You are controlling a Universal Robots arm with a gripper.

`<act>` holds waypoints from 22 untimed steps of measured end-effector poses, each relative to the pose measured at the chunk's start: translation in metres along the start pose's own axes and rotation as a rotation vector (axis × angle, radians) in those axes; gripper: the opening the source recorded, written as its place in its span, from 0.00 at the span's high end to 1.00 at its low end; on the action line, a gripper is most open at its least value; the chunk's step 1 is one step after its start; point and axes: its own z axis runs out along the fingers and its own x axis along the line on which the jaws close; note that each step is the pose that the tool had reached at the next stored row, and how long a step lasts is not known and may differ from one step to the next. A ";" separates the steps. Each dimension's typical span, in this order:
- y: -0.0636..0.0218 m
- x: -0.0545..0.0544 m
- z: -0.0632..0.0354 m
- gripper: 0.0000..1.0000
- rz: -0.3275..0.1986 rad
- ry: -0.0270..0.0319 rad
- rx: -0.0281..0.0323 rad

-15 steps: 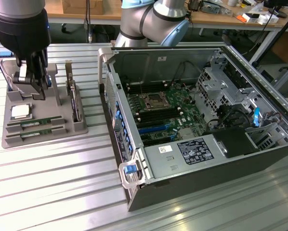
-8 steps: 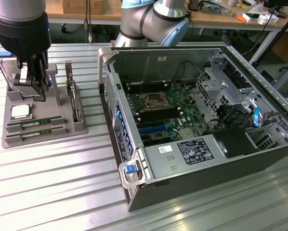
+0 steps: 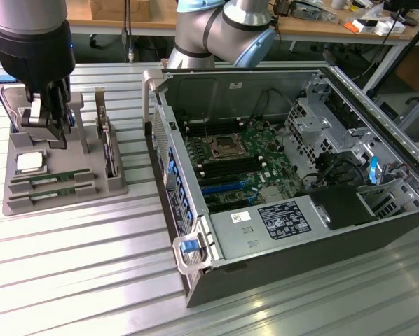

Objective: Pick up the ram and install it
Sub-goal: 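Pick up the ram and move it above insertion slot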

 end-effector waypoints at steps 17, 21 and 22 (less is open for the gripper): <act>-0.0004 0.000 0.0098 0.64 0.000 0.0001 -0.0001; -0.0005 0.000 0.0118 0.64 0.000 0.0000 0.0000; -0.0006 0.000 0.0127 0.64 0.000 0.0000 0.0000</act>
